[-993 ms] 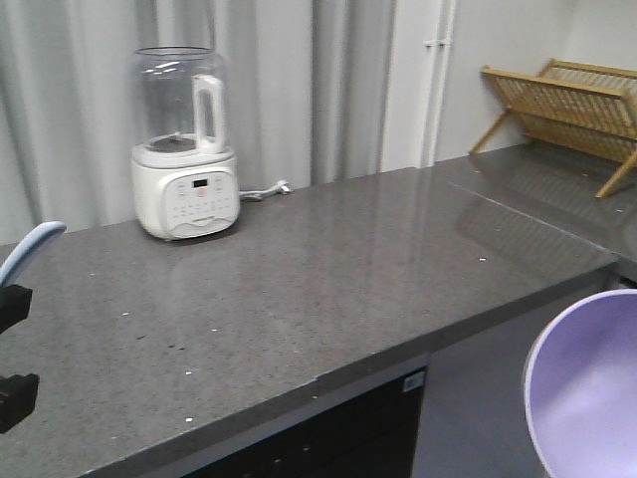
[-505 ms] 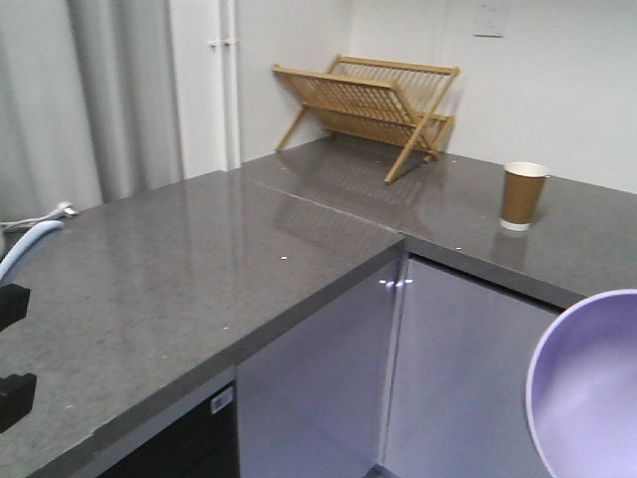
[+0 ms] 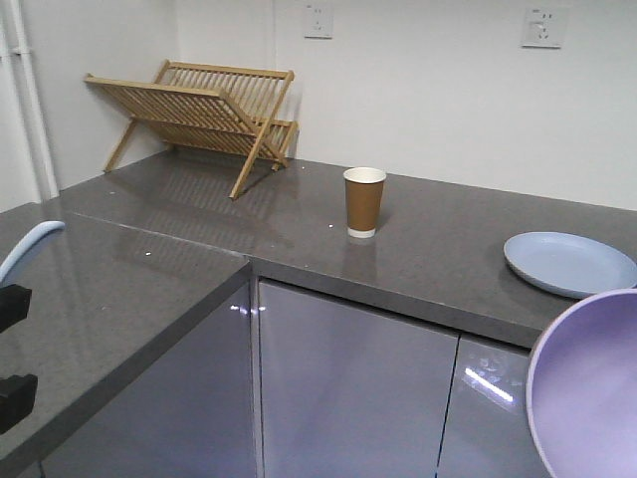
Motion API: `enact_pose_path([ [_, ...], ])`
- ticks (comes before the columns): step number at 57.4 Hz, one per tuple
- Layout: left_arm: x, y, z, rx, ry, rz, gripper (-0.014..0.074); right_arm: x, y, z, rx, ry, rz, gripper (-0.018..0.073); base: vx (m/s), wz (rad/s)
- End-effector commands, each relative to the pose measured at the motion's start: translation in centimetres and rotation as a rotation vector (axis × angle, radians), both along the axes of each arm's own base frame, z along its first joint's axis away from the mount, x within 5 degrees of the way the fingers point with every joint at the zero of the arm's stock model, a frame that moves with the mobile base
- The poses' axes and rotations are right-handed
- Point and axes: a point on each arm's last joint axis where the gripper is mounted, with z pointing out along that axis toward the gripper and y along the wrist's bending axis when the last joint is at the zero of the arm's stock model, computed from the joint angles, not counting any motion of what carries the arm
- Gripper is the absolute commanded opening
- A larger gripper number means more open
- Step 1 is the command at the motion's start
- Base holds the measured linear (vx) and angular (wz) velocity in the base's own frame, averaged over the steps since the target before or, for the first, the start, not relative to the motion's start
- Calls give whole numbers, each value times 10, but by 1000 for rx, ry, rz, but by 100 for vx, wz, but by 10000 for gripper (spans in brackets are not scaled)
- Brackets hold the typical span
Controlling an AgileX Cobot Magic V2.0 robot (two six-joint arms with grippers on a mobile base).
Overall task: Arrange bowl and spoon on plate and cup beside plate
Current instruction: 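Drive the base, carrying spoon and bowl, to the pale blue plate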
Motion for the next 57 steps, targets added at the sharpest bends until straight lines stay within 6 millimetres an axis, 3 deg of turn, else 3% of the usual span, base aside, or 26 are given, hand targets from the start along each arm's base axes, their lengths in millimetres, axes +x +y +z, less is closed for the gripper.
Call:
enact_pose_path([
  [1,-2,0,14,-18,-76,-27,0,0,-1,17,10,-116,-14,-12,25,-30],
  [37,-2,0,14,-18,-76,-27,0,0,-1,17,11,-116,-14,-12,33,-10],
  [57,-2,0,14,-18,-76,-27,0,0,-1,17,11,-116,-14,-12,30,-34],
])
